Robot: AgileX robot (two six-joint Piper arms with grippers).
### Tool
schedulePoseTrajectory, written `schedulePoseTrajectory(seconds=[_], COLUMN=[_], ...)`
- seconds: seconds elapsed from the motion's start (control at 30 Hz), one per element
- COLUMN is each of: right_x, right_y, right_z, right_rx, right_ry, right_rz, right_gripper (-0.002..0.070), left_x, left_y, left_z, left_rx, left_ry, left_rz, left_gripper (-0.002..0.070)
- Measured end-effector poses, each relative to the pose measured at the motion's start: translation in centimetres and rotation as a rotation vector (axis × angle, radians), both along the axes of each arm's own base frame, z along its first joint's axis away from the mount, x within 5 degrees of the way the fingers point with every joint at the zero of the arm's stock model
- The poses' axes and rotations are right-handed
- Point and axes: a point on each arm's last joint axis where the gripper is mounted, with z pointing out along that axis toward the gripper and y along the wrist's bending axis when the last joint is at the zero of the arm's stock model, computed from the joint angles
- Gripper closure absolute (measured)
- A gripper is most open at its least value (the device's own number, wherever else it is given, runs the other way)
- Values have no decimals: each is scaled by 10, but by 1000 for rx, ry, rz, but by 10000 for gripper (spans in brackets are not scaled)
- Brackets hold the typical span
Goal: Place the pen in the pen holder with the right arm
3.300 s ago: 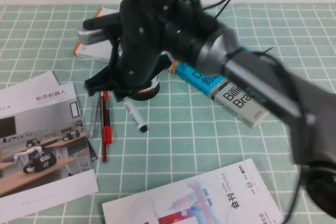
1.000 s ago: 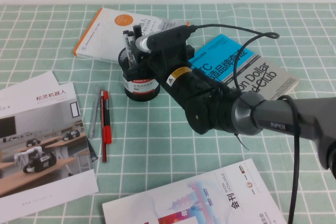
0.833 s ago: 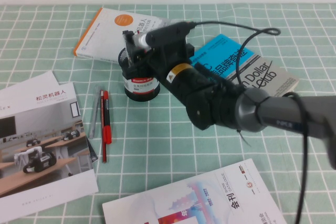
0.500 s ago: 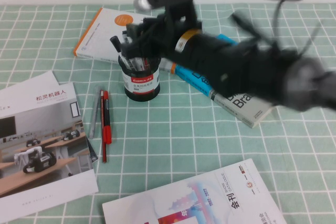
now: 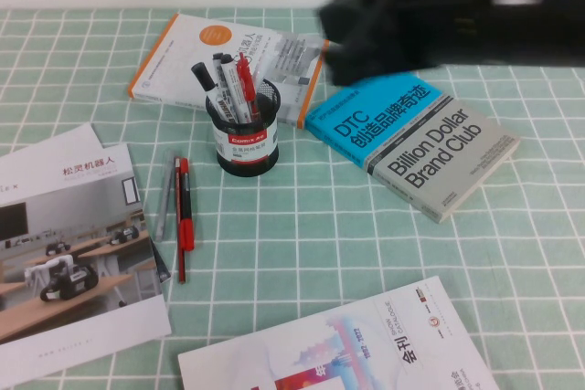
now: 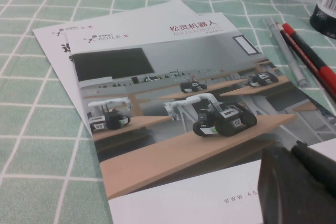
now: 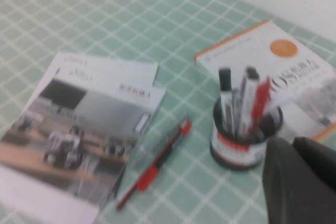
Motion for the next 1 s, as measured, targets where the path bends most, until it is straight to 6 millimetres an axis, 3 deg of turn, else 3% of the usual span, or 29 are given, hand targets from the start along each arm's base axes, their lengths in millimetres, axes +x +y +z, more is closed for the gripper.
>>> schedulePoseTrajectory(seconds=[0.17,0.5,0.63,0.87,1.0], right_x=[-42,-120,-133,-135,-138], right_y=[-37,-105,-118,-134,-155], right_z=[1,-57,-81,-144,-178], right_rx=[1,9,-32,-56,-4], right_ry=[11,89,88,133,19], right_rz=[-6,-27,-34,-161,-282], right_gripper=[693,694,694,695,695], left_x=[0,0,0,0,0], left_y=[0,0,0,0,0], left_z=[0,0,0,0,0], left_rx=[0,0,0,0,0], left_ry=[0,0,0,0,0], left_rz=[0,0,0,0,0], left_gripper=[680,680,680,680,680])
